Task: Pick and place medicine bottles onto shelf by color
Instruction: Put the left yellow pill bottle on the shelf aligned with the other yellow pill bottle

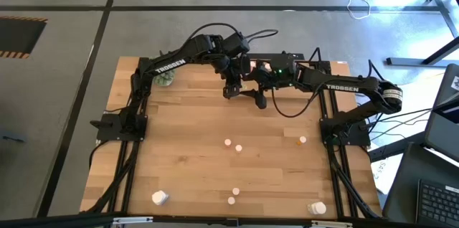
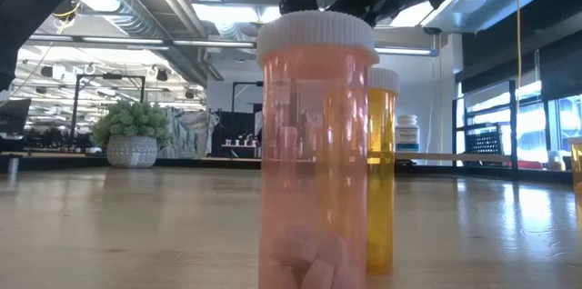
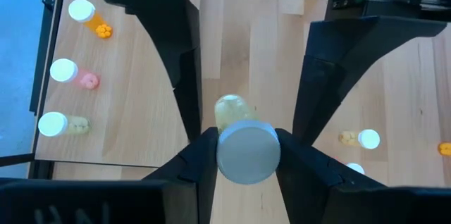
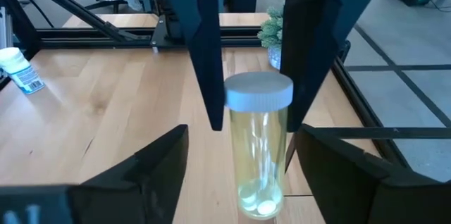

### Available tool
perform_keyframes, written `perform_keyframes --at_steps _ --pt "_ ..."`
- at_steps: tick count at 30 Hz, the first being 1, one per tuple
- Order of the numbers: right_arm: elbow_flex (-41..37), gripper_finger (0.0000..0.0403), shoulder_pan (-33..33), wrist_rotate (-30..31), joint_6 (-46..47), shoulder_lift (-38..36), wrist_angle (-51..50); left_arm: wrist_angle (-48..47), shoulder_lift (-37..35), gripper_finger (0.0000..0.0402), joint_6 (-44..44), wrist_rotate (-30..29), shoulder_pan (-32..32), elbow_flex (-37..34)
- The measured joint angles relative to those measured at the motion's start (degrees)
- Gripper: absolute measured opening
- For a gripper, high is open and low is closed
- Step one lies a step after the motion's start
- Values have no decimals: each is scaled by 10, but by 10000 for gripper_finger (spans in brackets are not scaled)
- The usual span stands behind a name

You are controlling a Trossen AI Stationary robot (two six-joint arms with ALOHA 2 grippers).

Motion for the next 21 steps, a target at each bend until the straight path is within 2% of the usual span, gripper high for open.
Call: perform_keyframes --at_steps 21 --pt "0 159 0 2 13 0 0 0 0 119 -1 0 0 0"
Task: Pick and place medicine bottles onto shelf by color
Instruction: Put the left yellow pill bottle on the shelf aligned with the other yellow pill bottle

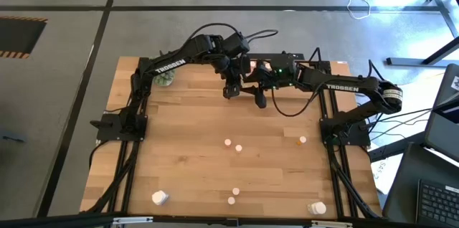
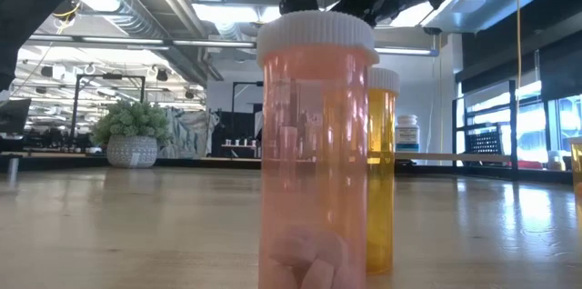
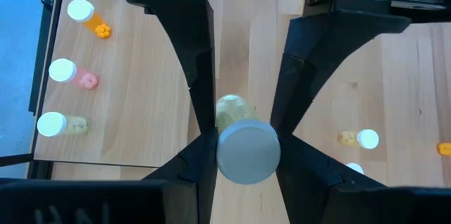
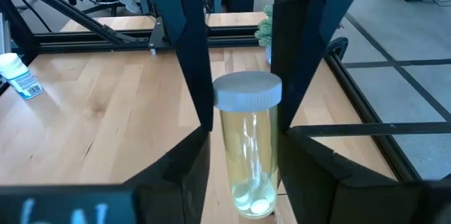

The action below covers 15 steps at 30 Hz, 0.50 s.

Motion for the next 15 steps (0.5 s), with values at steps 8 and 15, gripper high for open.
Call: perform_keyframes --at_steps 8,15 --pt "0 135 0 0 0 0 0 0 0 119 0 -2 -2 0" --pt "0 123 0 -1 -1 0 0 -1 0 119 4 -7 -7 0"
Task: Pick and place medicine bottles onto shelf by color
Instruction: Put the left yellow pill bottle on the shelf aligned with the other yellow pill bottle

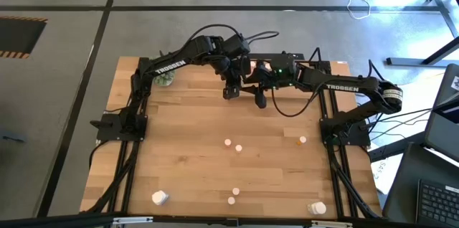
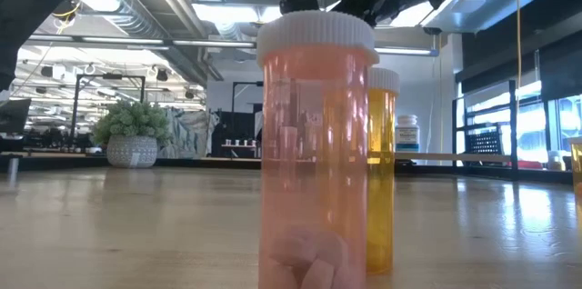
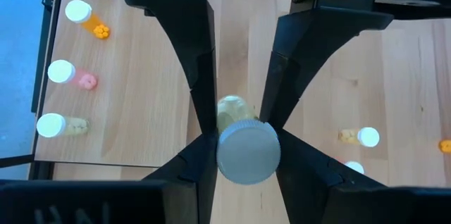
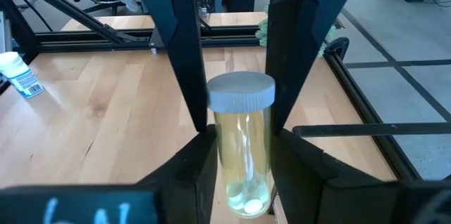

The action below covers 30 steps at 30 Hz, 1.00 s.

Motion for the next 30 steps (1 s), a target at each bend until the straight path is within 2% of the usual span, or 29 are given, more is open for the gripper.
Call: perform_keyframes --at_steps 9,17,25,30 --pt "0 122 0 0 1 0 0 0 0 119 2 -1 -1 0" --pt "0 122 0 0 0 0 0 4 0 120 3 -40 -12 0" --pt "0 122 0 -1 1 0 -1 9 0 145 18 -74 -22 0" --pt "0 122 0 0 1 0 -1 10 0 156 17 -75 -22 0"
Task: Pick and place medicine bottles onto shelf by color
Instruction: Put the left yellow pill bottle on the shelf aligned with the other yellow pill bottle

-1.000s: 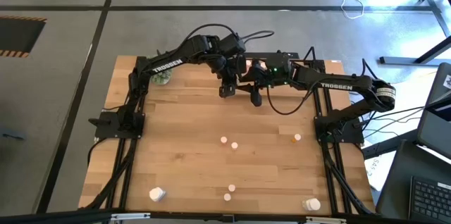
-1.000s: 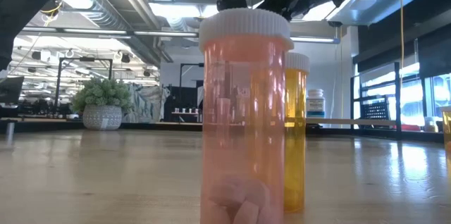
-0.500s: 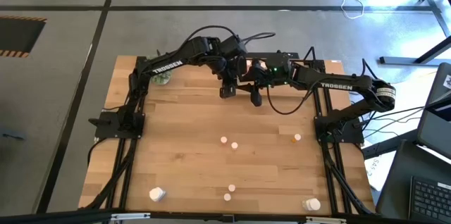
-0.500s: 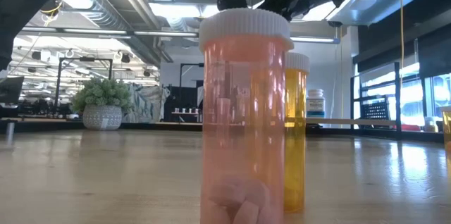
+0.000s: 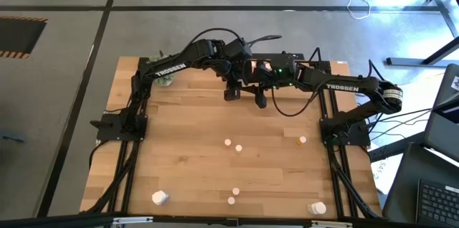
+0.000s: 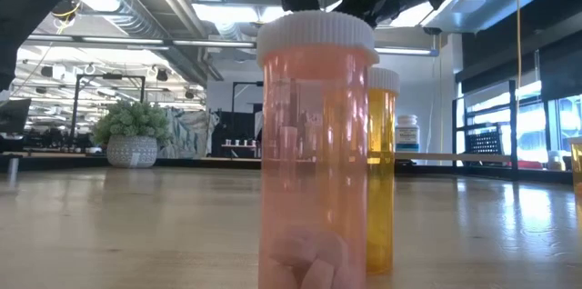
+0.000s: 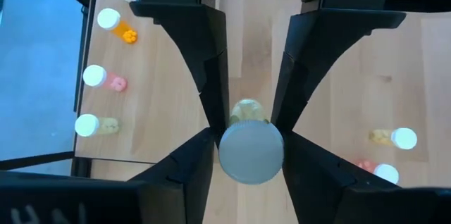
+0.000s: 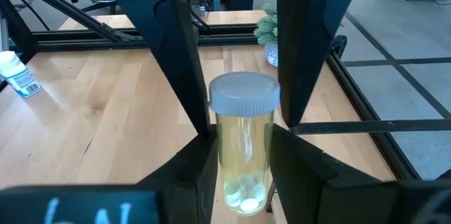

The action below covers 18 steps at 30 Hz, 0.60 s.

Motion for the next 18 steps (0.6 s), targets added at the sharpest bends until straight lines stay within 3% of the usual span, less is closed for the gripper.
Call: perform_keyframes --at_steps 18 --pt "0 122 -1 0 2 0 2 -10 -29 154 -15 8 -1 0"
